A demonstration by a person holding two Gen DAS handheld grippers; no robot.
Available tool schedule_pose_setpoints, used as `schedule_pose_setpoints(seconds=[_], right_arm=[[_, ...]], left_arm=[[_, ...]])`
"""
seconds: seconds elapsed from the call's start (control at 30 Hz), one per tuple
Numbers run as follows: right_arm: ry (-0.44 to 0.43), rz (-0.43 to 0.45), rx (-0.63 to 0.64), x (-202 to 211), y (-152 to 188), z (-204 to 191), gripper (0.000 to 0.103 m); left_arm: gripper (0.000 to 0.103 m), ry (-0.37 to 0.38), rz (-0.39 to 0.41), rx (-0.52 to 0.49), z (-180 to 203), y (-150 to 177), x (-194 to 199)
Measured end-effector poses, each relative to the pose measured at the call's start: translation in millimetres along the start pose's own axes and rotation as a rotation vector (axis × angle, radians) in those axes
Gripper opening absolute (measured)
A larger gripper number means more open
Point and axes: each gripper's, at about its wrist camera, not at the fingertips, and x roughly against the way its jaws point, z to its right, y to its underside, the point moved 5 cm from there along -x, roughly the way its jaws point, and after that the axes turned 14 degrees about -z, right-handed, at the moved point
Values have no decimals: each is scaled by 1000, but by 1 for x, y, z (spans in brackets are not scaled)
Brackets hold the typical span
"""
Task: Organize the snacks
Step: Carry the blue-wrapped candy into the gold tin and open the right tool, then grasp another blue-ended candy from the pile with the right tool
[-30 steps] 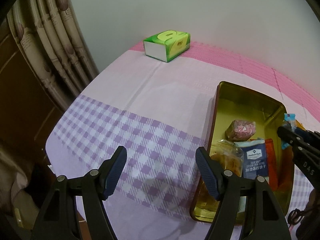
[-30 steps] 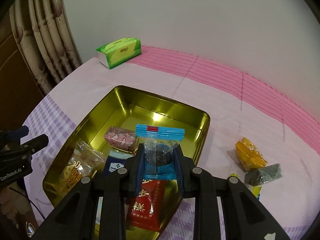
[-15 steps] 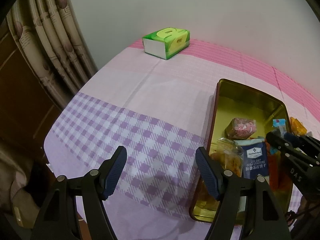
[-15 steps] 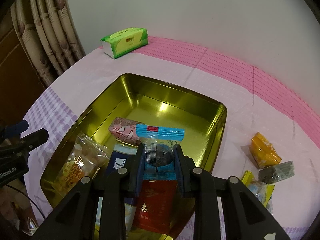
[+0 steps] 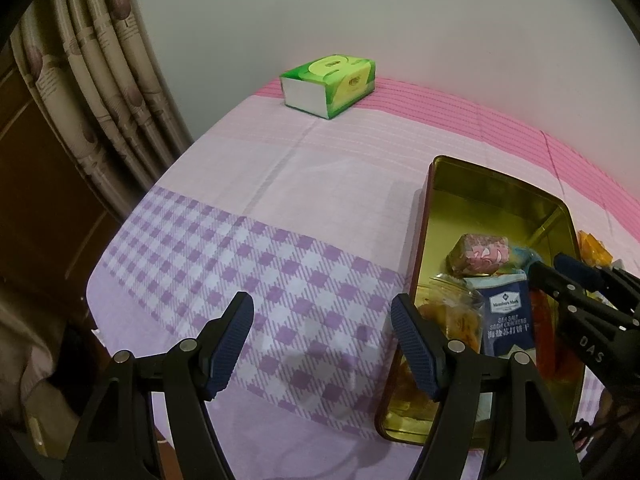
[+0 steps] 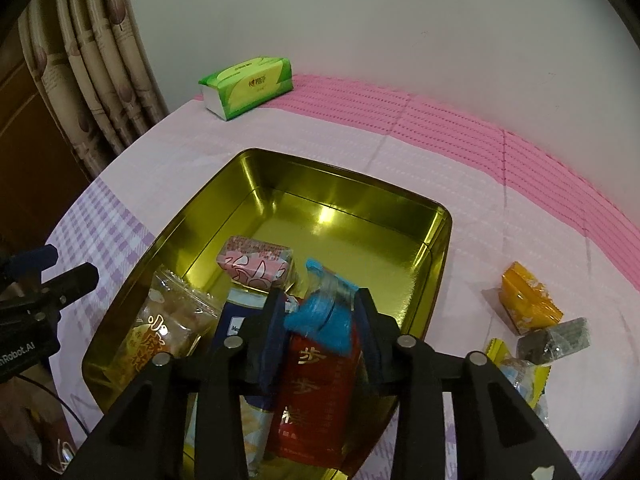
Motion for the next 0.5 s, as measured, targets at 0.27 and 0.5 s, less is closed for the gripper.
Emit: schedule_pose_setpoints(seconds=[0.27, 0.5], right_arm=[[-10, 21, -11, 12, 3, 5, 40], [-15, 53, -42, 36, 14, 21, 40]], left_arm=[[72, -2, 3, -5, 2, 1, 1], [72, -5, 5, -6, 2, 1, 1]])
